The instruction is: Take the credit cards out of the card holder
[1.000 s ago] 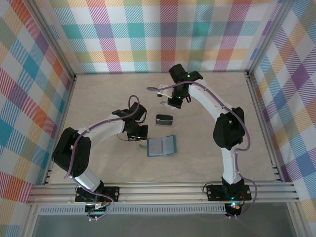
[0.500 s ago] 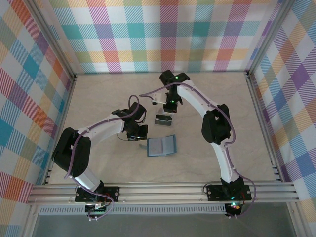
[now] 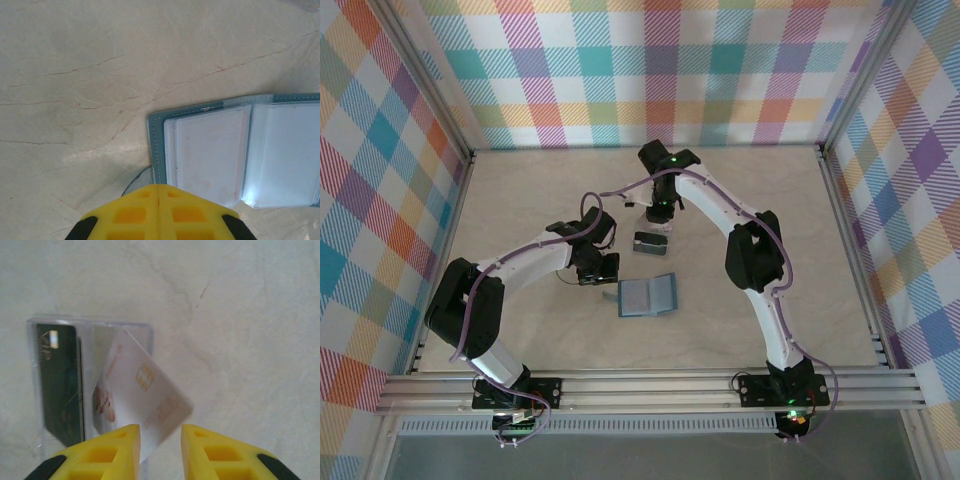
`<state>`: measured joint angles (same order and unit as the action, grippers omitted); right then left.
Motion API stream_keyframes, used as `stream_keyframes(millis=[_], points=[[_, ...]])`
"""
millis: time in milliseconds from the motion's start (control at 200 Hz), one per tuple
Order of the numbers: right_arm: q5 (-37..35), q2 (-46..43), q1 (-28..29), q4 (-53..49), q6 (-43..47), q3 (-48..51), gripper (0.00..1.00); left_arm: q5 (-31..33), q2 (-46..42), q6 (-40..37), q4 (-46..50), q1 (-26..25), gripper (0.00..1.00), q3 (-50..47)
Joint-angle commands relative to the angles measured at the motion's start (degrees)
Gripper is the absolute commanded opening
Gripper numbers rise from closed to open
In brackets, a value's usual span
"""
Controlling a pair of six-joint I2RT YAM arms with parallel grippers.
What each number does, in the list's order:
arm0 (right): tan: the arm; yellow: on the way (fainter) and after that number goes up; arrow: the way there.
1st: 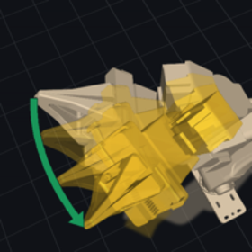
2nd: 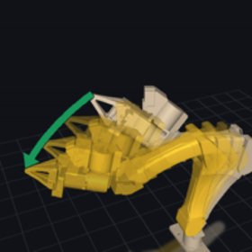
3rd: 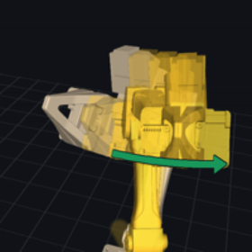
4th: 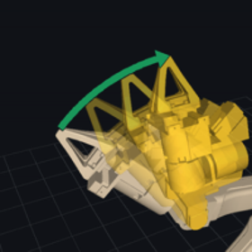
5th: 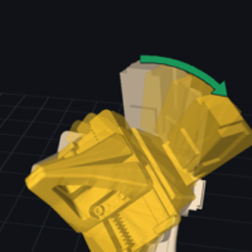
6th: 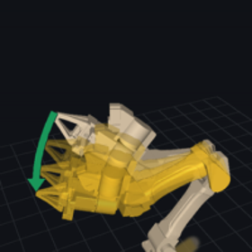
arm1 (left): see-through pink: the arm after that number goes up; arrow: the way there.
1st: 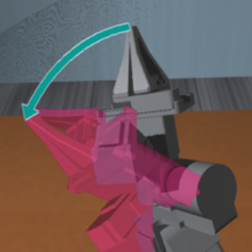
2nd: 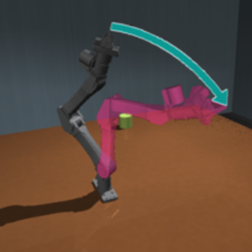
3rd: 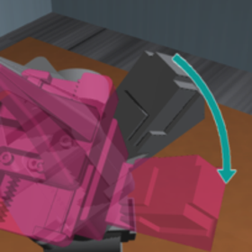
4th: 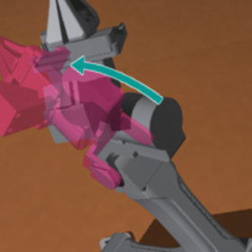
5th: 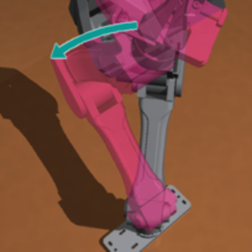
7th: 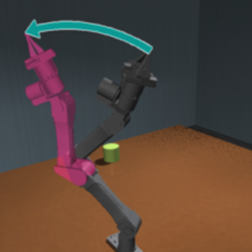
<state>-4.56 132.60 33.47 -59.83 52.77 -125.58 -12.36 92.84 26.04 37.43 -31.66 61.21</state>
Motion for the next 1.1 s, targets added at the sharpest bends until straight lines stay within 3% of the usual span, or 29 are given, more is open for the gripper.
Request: stream_keyframes(millis=[0, 210, 595, 1095], points=[[0.4, -2.4, 0.2, 2.4, -0.9, 1.7, 0.28, 0.0, 0.0, -1.0, 1.8, 0.8, 0.07, 0.5], [1.5, -2.8, 0.0, 4.5, -3.7, 3.5, 0.29, 0.2, -0.1, -1.1, 2.0, 0.9, 0.07, 0.7], [17.2, -8.6, -3.3, 11.1, -16.6, 10.6, 0.29, -0.4, 0.1, -0.7, 1.9, 0.8, 0.07, 0.9], [36.6, -9.6, -9.0, 18.4, -21.0, 16.5, 0.29, -0.6, 0.5, -0.9, 1.9, 0.9, 0.07, 1.1]])
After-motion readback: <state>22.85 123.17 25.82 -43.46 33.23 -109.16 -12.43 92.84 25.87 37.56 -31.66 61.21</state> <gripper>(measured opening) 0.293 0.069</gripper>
